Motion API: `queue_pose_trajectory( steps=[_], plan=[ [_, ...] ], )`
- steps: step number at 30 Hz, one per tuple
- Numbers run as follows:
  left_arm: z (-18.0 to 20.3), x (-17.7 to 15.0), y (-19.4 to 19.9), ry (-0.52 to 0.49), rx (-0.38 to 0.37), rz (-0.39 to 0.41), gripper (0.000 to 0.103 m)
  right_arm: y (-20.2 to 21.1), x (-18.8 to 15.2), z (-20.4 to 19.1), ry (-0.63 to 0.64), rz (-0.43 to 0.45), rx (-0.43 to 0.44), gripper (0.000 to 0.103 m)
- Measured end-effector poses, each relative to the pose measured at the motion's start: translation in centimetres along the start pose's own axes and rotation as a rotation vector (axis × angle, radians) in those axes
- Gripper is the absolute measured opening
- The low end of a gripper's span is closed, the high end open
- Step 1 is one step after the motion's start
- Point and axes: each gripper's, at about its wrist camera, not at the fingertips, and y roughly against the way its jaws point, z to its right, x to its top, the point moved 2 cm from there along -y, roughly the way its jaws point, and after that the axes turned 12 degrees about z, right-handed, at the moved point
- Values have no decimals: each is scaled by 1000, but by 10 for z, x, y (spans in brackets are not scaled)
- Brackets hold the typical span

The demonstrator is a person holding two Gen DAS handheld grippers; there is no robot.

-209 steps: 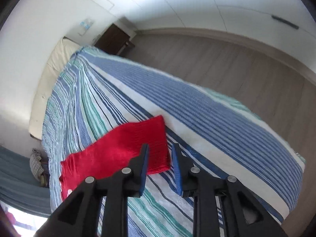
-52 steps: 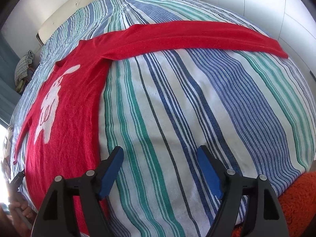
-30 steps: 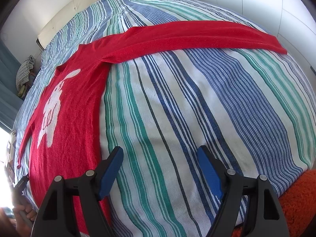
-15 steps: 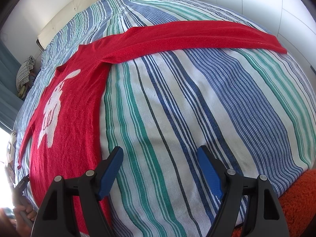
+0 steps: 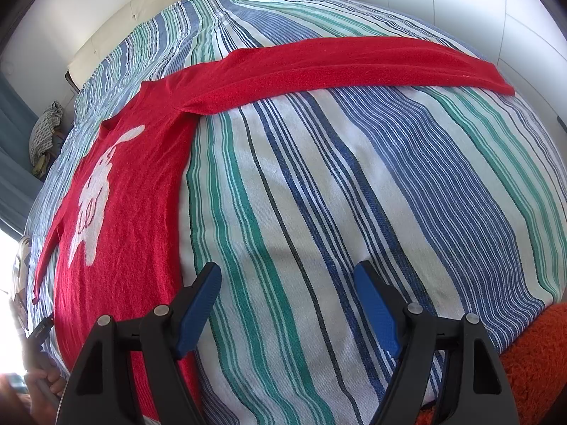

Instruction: Fold small clothes

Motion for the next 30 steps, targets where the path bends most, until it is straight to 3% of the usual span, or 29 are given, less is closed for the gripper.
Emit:
queue_pose_trajectory(
  steps=[30],
  plan=[
    [0, 0, 0, 0, 0, -1, 103, 2, 1, 5, -48, 10, 25, 77]
  ],
)
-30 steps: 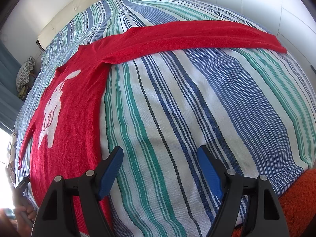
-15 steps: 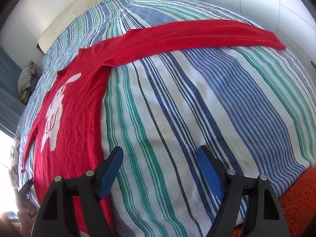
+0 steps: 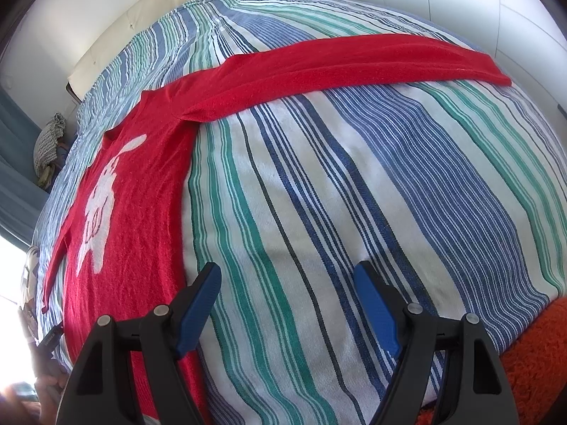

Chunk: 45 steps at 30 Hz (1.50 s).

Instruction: Fold small clothes

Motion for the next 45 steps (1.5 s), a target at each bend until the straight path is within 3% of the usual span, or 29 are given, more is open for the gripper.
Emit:
queue_pose_trajectory(
  steps=[45],
  plan=[
    [1, -3, 5, -15, -11, 34, 103, -1, -2, -3, 7, 1, 0, 80]
  ],
)
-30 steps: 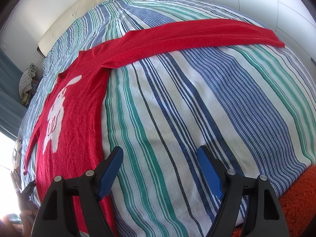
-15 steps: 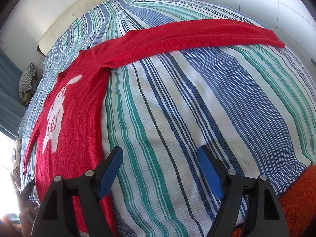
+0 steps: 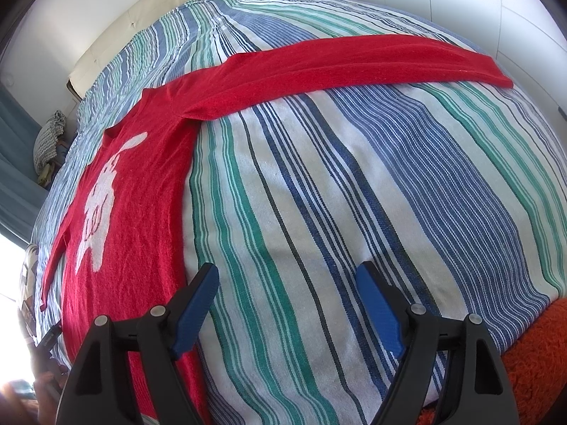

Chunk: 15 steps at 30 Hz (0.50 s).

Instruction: Fold small clothes

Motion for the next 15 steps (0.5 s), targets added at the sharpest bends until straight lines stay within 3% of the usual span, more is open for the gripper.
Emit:
queue_pose_trajectory(
  steps=[12, 15],
  plan=[
    [0, 0, 0, 3, -3, -3, 103, 0, 0, -1, 0, 1, -1, 80],
    [-3, 3, 2, 16, -26, -17, 103, 7, 9, 6, -74, 4, 52, 80]
  ],
)
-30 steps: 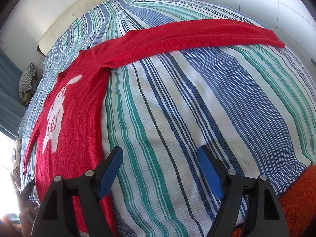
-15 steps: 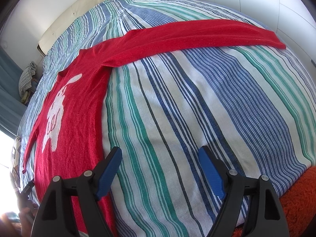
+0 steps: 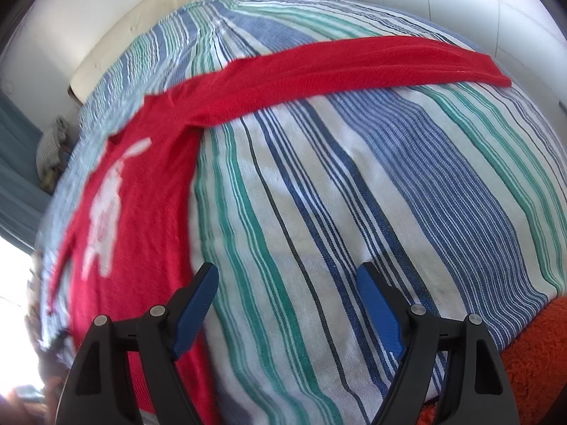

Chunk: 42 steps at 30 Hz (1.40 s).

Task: Fold small clothes
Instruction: 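Grasp the sweater edge with the right gripper and fold it over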

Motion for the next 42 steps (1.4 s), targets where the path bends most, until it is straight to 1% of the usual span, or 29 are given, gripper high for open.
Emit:
queue_pose_trajectory(
  steps=[2, 3, 5, 8, 10, 13, 16, 18, 19, 20, 21, 22, 23, 24, 25, 26, 27, 29, 31, 33, 35, 37, 38, 40, 41, 42],
  plan=[
    [-3, 1, 1, 13, -18, -5, 103, 13, 18, 15, -116, 50, 77, 79],
    [-4, 2, 0, 16, -23, -6, 103, 23, 31, 29, -175, 95, 99, 80],
    [-3, 2, 0, 10, -18, -4, 103, 37, 57, 61, -278, 172, 106, 80],
    [0, 2, -2, 2, 1, 0, 103, 44, 82, 120, -475, 241, 91, 80],
    [1, 2, -2, 7, 8, 2, 103, 35, 91, 150, -560, 236, 94, 80],
    [0, 2, -2, 7, 11, 6, 103, 10, 95, 178, -667, 189, 118, 79],
    [1, 1, -3, 8, 17, 7, 103, -10, 103, 195, -729, 224, 118, 78],
    [2, 1, -3, 8, 23, 9, 103, -22, 114, 202, -753, 246, 101, 72],
    [2, 1, -3, 8, 26, 10, 103, -26, 120, 205, -754, 271, 85, 71],
    [2, 1, -3, 8, 28, 12, 103, -31, 126, 206, -741, 292, 67, 66],
    [2, 0, -3, 8, 29, 14, 103, -37, 131, 206, -724, 288, 54, 58],
    [2, 0, -3, 7, 30, 15, 103, -44, 135, 205, -705, 262, 39, 50],
    [2, 0, -3, 7, 30, 15, 103, -51, 138, 202, -673, 225, 4, 29],
    [2, 0, -3, 8, 30, 15, 103, -55, 143, 198, -631, 192, -49, 12],
    [1, 0, -3, 9, 29, 15, 103, -54, 148, 193, -603, 185, -75, 11],
    [1, 0, -3, 9, 28, 16, 103, -49, 159, 183, -566, 199, -92, 9],
    [1, 0, -3, 9, 27, 16, 103, -40, 175, 163, -507, 232, -80, 8],
    [1, 0, -3, 8, 27, 16, 103, -21, 203, 113, -372, 286, -16, 8],
    [1, 1, -3, 10, 27, 14, 103, -1, 230, 35, -186, 327, 88, 8],
    [1, 1, -3, 13, 24, 10, 103, 10, 242, -47, -22, 337, 206, 8],
    [0, 1, -3, 15, 19, 6, 103, 8, 242, -130, 125, 310, 318, 8],
    [-1, 2, -3, 17, 12, 3, 103, -4, 234, -198, 227, 274, 396, 8],
    [-2, 3, -3, 18, 8, 2, 103, -14, 228, -225, 258, 253, 428, 8],
    [-3, 3, -3, 16, 3, 0, 103, -40, 210, -267, 281, 194, 514, 12],
    [-3, 3, -3, 14, 2, 0, 103, -59, 198, -285, 279, 116, 564, 29],
    [-3, 3, -3, 14, 2, 0, 103, -77, 186, -296, 262, 32, 581, 57]
  ],
)
